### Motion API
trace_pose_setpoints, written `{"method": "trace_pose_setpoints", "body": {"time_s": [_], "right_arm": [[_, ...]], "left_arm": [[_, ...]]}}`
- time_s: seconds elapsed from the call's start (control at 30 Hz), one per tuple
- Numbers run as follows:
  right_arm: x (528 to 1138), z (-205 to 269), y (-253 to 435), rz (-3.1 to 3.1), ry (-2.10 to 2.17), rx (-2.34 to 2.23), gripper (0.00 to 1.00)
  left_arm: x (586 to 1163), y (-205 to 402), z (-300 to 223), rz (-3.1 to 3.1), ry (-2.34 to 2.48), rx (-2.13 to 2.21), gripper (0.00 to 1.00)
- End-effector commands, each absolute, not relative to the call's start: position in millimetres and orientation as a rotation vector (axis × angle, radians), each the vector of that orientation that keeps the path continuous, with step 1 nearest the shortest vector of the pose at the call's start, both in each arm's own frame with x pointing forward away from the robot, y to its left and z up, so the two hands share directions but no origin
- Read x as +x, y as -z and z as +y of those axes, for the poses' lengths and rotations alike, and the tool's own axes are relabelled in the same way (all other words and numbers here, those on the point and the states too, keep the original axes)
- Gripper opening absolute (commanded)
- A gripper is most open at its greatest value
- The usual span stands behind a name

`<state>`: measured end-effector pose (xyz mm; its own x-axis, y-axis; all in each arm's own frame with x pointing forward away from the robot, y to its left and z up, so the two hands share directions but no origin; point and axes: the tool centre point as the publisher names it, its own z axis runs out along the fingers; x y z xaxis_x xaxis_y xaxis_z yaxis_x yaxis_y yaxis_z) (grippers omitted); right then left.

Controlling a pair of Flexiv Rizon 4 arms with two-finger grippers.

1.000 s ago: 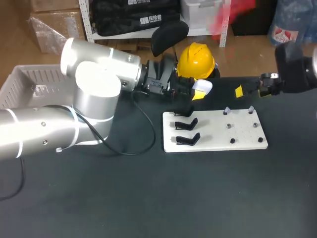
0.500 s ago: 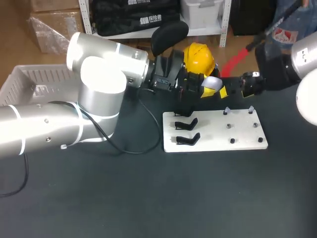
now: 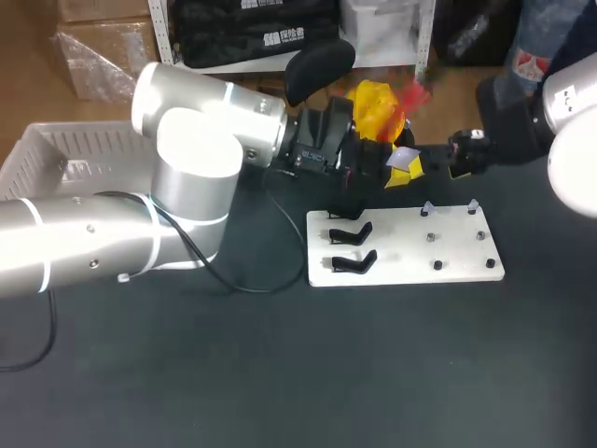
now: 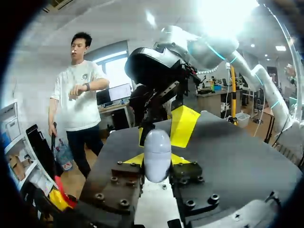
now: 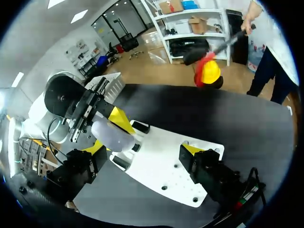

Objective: Pick up each earbud case from the left stands, insert the matching earbuds, close the lid, and place the case in the box.

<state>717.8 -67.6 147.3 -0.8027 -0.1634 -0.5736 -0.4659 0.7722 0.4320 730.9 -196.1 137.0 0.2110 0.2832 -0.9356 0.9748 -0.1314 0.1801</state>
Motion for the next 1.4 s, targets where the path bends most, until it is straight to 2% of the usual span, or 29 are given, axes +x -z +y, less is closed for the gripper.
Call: {"method": "trace_pose_setpoints", "body": {"time_s": [0.03, 0.43, 0.9, 1.4], "right_arm": [[725, -68, -147, 2.439, -0.805, -0.478, 1.00], [724, -78, -163, 2.437, -0.727, -0.500, 1.00], [713, -132, -182, 2.506, -0.501, -0.462, 1.00], [700, -137, -162, 2.658, -0.302, -0.575, 1.00]], "left_arm": [[727, -136, -195, 1.207, 0.978, 1.586, 0.00], [726, -134, -189, 1.207, 1.052, 1.478, 0.00], [727, -157, -168, 1.198, 1.188, 1.223, 0.00], [726, -159, -166, 1.181, 1.197, 1.191, 0.00]]}}
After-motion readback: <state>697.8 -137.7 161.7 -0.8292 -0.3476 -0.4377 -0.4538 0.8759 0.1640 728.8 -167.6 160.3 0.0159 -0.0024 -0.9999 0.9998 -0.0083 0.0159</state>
